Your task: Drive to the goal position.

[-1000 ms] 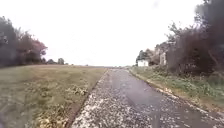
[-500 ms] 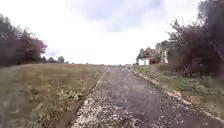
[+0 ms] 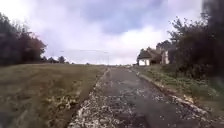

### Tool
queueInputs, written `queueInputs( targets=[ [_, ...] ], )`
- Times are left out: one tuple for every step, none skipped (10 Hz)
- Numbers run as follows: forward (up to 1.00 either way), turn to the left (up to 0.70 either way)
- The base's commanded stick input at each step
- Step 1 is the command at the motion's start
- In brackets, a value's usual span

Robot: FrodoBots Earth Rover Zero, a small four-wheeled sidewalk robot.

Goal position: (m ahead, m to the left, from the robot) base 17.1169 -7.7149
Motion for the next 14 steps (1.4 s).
queueInputs(
  targets=[
    [0.7, 0.0],
    [0.7, -0.1],
    [0.7, -0.3],
    [0.7, -0.35],
    [0.7, -0.34],
    [0.7, -0.31],
    [0.7, 0.0],
    [0.7, 0.0],
    [0.7, 0.0],
    [0.7, 0.0],
    [0.7, 0.0],
    [0.7, 0.0],
    [0.7, 0.0],
    [0.7, 0.0]
  ],
)
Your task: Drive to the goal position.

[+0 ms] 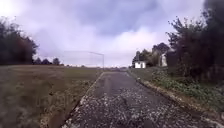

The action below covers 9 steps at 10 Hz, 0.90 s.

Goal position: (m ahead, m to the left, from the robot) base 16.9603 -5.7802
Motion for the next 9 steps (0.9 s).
queueInputs(
  targets=[
    [0.7, 0.0],
    [0.7, 0.0],
    [0.7, 0.0],
    [0.7, 0.0],
    [0.7, 0.0],
    [0.7, 0.0],
    [0.7, 0.0],
    [0.7, 0.0],
    [0.7, 0.0]
  ],
)
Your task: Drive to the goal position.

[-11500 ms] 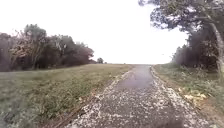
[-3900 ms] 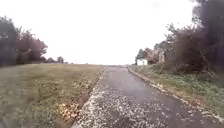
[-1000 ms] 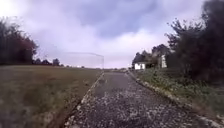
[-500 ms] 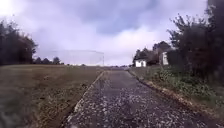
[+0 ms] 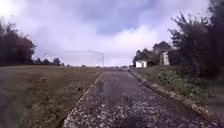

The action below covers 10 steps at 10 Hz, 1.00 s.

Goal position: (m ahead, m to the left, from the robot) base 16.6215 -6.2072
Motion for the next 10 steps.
queueInputs(
  targets=[
    [0.7, 0.0],
    [0.7, -0.02],
    [0.7, -0.05],
    [0.7, -0.23],
    [0.7, -0.35],
    [0.7, -0.35],
    [0.7, -0.18],
    [0.7, 0.0],
    [0.7, 0.0],
    [0.7, 0.0]
  ],
)
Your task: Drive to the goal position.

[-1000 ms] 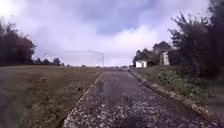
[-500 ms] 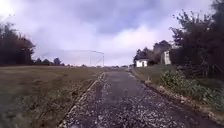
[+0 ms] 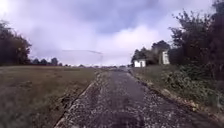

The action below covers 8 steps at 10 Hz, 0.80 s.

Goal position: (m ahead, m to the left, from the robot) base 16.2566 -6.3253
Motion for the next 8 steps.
queueInputs(
  targets=[
    [0.7, 0.0],
    [0.7, 0.0],
    [0.7, 0.0],
    [0.7, 0.0],
    [0.7, 0.0],
    [0.7, 0.0],
    [0.7, 0.0],
    [0.7, 0.0]
  ],
)
